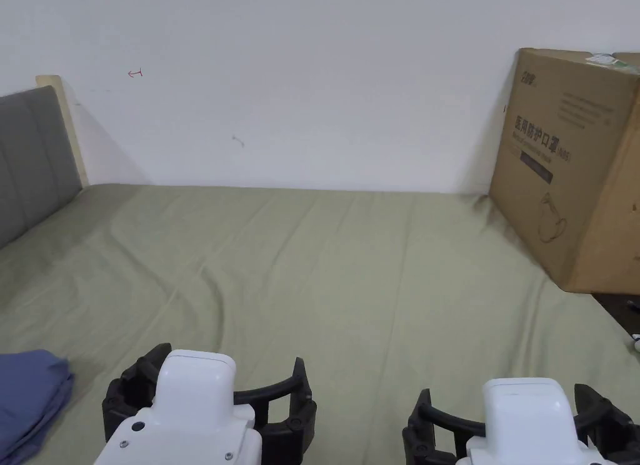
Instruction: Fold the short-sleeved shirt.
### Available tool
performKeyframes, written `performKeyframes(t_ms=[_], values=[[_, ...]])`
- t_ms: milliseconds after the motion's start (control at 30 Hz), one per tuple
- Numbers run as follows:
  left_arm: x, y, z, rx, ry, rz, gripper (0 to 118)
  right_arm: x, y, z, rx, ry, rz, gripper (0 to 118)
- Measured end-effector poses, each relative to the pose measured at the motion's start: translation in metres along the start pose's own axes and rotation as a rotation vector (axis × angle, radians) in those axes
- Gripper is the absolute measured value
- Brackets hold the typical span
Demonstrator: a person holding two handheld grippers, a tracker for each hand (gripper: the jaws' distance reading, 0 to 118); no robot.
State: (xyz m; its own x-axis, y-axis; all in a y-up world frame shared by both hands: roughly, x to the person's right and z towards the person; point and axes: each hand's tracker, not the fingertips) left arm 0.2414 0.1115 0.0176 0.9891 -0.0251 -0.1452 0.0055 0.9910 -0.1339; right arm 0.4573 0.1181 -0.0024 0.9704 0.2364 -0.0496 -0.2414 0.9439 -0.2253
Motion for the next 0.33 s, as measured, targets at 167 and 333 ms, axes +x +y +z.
performKeyframes(t_ms=[167,333], values=[[0.0007,-0.0002,-0.0008,0.000,-0.003,-0.008,118,0.0021,-0.0009,-0.0081,-0.005,-0.064,-0.030,118],[0.0015,0.0000,-0.0017,-0.002,-0.004,-0.014,118,0.0051,-0.0006,-0.0075,0.020,-0.120,-0.037,117]])
